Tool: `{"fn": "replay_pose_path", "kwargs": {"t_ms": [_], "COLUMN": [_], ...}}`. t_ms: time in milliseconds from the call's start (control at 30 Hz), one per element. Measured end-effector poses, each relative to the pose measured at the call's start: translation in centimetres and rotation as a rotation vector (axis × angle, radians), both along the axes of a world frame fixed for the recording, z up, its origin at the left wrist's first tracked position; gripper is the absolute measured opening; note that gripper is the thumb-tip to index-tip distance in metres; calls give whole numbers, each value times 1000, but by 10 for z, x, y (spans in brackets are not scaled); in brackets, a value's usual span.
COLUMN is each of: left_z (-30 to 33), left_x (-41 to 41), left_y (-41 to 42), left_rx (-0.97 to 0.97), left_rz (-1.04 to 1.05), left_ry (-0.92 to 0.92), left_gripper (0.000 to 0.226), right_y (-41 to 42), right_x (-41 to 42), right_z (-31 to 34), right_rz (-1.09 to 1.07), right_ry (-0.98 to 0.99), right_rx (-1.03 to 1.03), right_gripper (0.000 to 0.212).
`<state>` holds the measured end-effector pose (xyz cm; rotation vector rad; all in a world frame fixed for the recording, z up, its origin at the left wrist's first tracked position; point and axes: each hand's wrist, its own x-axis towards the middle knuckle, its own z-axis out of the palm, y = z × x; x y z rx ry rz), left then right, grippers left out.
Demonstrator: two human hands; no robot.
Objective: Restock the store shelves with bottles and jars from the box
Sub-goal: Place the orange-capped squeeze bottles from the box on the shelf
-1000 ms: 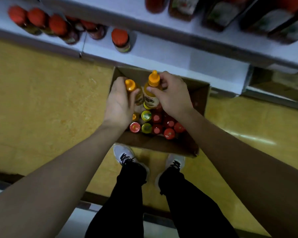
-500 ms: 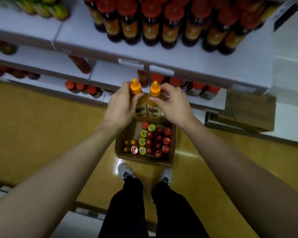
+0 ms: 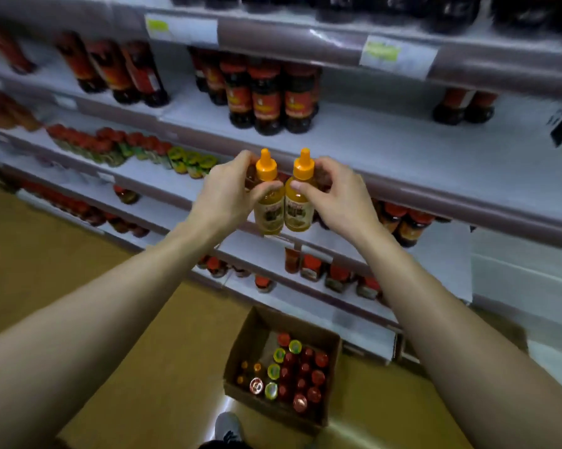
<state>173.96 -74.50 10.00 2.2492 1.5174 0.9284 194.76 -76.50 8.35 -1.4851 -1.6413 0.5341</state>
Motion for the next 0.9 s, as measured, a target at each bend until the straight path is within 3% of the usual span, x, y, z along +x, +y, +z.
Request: {"fn": "replay_pose_path", "kwargs": {"t_ms": [233, 500, 900], "left_z": [78, 141, 215], "left_x": [-34, -96, -266], "left_y": [6, 26, 100], "left_rx": [114, 140, 173], "left_rz": [87, 40, -145], "left_ry": [-13, -75, -175], "left_gripper": [34, 22, 27], "right_y": [20, 47, 89], "right_x": [-32, -90, -247], "right_z": [83, 150, 225], "right_rz": [145, 199, 144], "right_ry": [-7, -24, 35], "right_rx": [112, 192, 267], "right_gripper": [23, 10, 9]}}
